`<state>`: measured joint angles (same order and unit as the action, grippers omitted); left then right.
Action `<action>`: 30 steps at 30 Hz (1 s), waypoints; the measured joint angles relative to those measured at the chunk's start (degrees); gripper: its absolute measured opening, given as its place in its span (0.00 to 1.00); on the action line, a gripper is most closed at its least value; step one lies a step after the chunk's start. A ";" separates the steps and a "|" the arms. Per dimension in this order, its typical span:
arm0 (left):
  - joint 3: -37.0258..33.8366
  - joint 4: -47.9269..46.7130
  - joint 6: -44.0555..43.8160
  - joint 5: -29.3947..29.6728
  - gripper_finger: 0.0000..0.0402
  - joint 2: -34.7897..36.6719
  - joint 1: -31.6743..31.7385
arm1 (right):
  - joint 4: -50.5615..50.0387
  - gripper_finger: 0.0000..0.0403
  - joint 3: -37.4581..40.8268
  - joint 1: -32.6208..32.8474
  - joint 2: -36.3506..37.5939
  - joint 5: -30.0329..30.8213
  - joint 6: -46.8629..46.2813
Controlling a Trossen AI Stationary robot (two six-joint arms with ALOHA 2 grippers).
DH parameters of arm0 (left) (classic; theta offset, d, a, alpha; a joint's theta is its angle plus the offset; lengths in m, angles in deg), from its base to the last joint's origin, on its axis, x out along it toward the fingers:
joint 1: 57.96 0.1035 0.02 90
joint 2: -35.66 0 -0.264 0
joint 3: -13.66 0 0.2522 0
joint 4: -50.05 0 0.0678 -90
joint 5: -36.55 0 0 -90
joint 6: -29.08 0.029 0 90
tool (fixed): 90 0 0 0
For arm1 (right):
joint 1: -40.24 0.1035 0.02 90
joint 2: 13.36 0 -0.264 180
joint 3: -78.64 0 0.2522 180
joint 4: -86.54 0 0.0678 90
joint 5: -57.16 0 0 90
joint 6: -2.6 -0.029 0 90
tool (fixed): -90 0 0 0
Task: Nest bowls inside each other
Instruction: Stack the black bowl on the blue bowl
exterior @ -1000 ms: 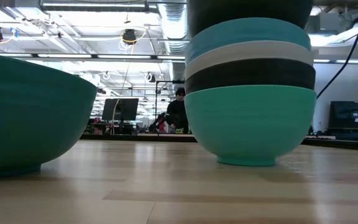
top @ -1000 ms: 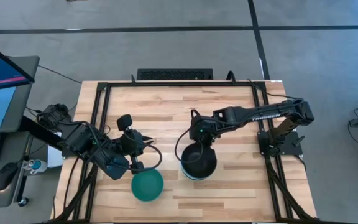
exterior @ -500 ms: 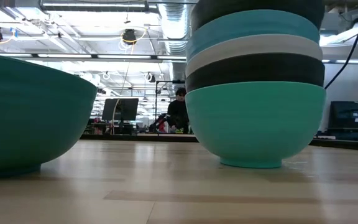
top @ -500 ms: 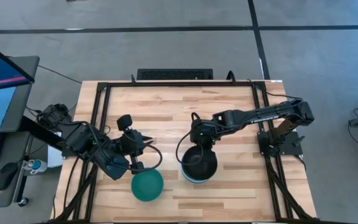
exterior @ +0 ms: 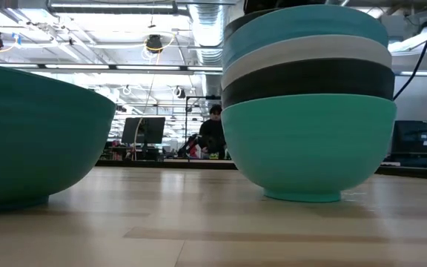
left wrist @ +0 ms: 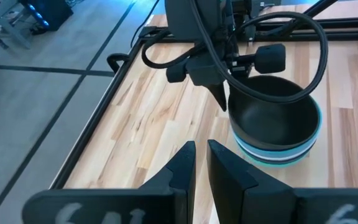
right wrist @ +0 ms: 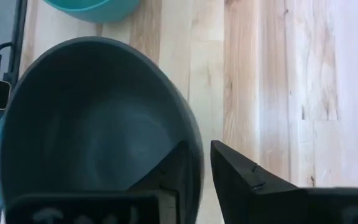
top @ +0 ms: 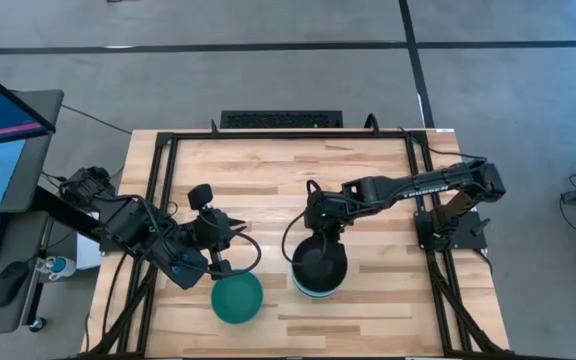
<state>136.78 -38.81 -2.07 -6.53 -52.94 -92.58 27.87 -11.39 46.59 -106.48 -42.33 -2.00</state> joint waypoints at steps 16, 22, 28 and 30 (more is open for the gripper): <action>0.00 -0.03 -0.04 0.02 0.08 -0.02 0.01 | 0.48 0.06 0.00 0.06 0.00 -1.12 0.17; 0.00 -0.03 -0.07 0.00 0.08 -0.02 0.01 | 1.66 0.03 3.03 1.52 0.04 -1.19 -0.13; 0.00 -0.34 0.04 0.02 0.08 -0.02 0.13 | 5.70 0.06 7.02 2.68 0.17 -1.74 -3.10; 0.00 -0.93 -0.02 0.02 0.08 -0.02 0.41 | 6.02 0.06 7.06 2.69 0.17 -1.65 -3.09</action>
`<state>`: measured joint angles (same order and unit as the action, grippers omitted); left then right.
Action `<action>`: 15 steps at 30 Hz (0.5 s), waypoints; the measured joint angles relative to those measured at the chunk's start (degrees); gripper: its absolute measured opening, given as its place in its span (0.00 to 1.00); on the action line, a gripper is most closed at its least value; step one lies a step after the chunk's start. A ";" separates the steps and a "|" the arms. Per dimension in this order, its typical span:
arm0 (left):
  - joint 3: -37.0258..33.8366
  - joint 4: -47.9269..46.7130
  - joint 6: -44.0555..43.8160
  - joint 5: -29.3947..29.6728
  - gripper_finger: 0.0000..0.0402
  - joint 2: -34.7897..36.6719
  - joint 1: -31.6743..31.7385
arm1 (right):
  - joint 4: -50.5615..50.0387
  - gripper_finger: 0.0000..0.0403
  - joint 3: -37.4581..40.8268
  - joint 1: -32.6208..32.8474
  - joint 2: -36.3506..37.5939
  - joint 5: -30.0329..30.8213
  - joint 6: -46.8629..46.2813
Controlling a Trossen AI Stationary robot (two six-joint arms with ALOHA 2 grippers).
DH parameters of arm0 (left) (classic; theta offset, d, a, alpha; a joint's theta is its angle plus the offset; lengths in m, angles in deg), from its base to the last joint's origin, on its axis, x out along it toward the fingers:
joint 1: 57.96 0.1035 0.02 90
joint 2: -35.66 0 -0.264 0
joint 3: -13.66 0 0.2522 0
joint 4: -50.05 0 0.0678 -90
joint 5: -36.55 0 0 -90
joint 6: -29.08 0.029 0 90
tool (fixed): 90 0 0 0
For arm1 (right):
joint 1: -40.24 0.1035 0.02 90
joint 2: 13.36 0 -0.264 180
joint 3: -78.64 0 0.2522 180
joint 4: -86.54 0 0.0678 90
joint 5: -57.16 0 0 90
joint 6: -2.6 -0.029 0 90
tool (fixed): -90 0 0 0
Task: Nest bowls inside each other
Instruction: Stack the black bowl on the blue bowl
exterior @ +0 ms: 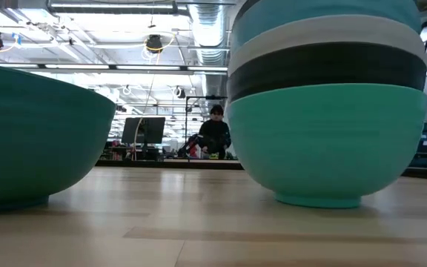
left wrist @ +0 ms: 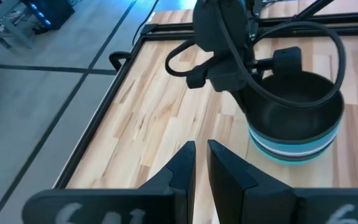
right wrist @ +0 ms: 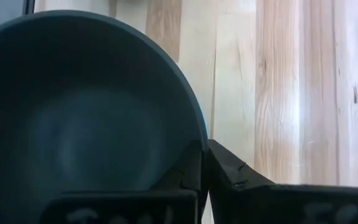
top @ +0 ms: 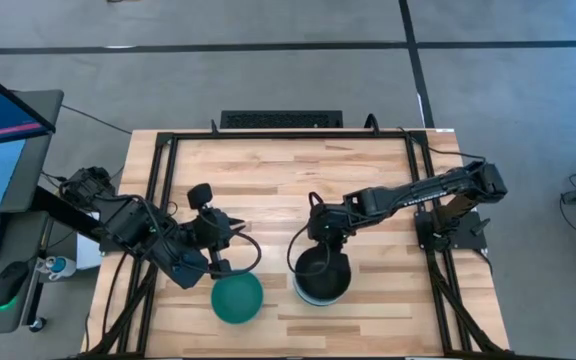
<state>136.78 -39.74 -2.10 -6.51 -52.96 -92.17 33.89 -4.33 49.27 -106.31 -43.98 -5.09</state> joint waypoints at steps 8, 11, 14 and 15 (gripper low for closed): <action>0.00 -0.20 0.00 -0.02 0.08 0.00 1.38 | 2.45 0.10 0.12 -0.07 -0.13 -1.47 0.03; 0.00 -0.20 -0.02 -0.20 0.08 0.00 1.48 | 1.96 0.13 -0.13 -0.04 -0.17 -3.40 -1.12; 0.00 0.03 -0.03 -0.32 0.08 0.00 1.48 | 1.02 0.15 -1.67 -0.02 -0.17 -4.81 -1.34; 0.00 0.42 -0.02 -0.60 0.08 0.00 1.48 | 0.61 0.15 -2.28 -0.02 -0.17 -4.86 -1.34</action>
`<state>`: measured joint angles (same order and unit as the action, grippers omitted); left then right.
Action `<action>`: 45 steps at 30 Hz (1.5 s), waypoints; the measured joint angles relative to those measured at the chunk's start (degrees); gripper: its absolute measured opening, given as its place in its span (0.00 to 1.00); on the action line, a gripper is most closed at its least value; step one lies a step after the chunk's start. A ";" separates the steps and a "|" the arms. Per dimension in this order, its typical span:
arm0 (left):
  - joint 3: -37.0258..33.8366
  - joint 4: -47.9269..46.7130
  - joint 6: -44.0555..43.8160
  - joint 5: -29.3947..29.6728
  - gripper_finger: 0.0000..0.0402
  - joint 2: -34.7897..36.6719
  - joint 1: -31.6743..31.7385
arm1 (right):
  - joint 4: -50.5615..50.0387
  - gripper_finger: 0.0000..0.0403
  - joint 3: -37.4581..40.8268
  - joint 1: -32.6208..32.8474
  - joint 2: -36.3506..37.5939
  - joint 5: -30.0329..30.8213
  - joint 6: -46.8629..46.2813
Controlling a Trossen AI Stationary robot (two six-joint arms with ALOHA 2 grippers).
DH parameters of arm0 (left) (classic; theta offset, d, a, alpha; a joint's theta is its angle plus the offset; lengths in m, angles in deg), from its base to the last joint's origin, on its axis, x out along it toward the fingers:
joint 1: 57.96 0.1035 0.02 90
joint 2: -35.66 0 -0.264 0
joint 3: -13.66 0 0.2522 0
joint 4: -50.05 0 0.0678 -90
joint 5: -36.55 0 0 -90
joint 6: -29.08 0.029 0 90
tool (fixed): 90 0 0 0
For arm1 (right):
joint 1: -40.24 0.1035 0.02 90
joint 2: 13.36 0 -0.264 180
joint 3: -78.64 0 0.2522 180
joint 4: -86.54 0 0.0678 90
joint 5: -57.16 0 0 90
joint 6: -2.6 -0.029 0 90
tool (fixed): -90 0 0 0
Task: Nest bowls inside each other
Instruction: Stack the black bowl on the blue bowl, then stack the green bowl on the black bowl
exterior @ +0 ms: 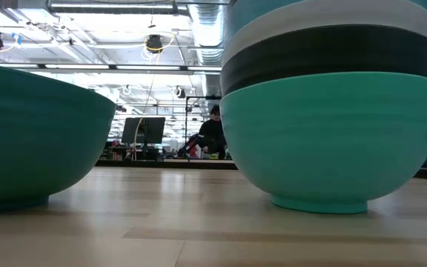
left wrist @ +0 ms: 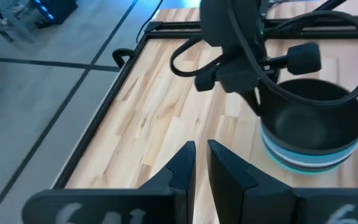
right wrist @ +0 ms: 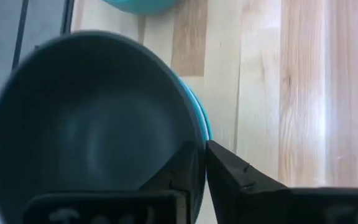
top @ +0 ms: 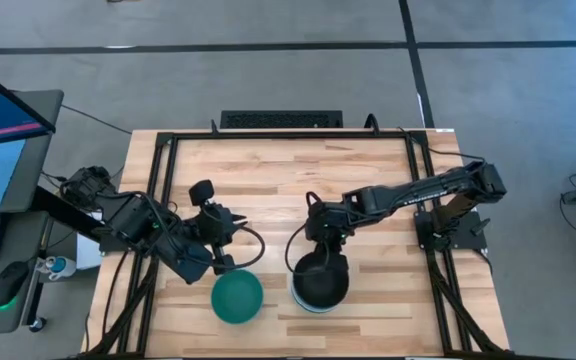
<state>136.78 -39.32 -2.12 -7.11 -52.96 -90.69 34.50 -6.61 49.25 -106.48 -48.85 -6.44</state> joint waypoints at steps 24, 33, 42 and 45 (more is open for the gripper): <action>-17.75 15.68 -7.67 -14.22 0.08 -0.07 1.20 | -18.49 0.18 -13.50 11.35 1.19 2.04 1.49; -32.26 36.48 -10.60 -16.50 0.08 -0.02 1.21 | -18.34 0.18 -13.52 17.27 15.01 17.92 -3.23; -39.10 49.80 -13.32 -15.06 0.08 0.02 0.05 | -12.54 0.18 -7.13 26.24 25.78 36.74 -9.55; -41.81 51.51 -18.11 -14.12 0.08 0.05 -0.95 | -12.61 0.18 -3.20 28.64 26.99 39.46 -10.52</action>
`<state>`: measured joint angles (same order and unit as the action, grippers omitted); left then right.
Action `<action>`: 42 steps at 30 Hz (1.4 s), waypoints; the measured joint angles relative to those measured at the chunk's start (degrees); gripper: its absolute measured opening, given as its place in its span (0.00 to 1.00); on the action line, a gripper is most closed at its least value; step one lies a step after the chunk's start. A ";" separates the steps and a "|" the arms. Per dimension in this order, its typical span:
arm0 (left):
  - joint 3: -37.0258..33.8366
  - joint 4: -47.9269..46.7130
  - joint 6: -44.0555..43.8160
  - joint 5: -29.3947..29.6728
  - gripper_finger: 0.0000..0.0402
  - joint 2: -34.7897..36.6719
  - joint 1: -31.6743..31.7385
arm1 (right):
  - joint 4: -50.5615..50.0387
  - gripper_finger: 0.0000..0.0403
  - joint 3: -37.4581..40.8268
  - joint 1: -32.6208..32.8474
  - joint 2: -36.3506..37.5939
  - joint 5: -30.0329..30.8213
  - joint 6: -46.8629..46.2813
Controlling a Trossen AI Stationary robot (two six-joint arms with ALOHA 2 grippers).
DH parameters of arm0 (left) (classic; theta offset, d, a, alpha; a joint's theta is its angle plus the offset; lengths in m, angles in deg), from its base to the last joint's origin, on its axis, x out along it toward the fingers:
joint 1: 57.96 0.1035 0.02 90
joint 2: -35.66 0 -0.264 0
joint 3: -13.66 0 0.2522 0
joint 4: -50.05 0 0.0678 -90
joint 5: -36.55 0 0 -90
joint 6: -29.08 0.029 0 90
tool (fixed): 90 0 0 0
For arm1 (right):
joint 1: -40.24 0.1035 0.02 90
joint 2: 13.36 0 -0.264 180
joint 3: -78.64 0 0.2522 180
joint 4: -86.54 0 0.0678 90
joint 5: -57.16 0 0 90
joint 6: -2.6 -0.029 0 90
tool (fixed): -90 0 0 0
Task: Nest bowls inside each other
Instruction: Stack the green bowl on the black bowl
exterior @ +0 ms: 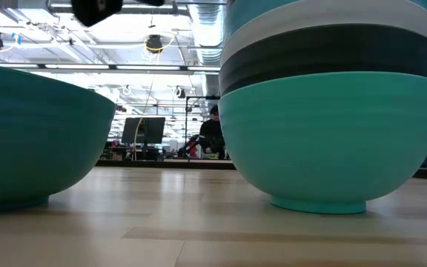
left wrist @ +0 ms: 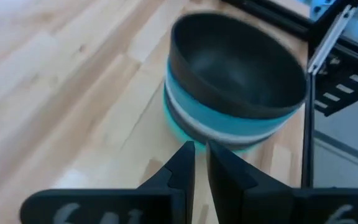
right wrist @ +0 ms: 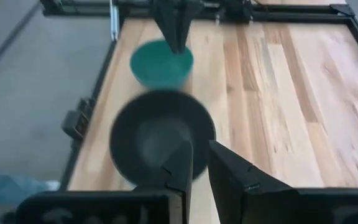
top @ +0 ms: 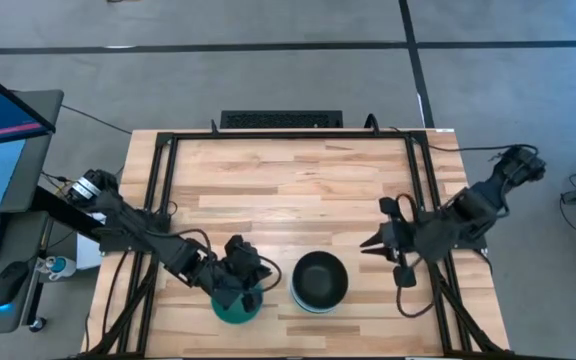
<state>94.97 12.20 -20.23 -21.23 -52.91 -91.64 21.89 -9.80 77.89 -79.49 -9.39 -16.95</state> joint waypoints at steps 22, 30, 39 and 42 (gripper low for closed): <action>-3.25 -17.95 -31.43 2.18 0.08 0.43 -13.67 | 3.56 0.18 6.11 3.84 1.35 8.78 -4.02; -9.38 -22.64 -52.70 4.71 0.08 0.97 -20.23 | 6.46 0.18 6.11 3.84 1.35 8.78 -4.00; -14.30 -22.32 -57.89 5.54 0.08 4.77 -21.63 | 7.27 0.18 6.11 3.84 1.33 8.63 -4.00; -17.85 -19.77 -59.68 5.57 0.08 6.73 -21.63 | 7.68 0.18 6.11 3.84 1.33 8.58 -4.00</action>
<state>77.12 -7.57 -79.90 -15.66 -46.18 -113.27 29.57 -3.69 81.73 -78.15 -0.80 -20.95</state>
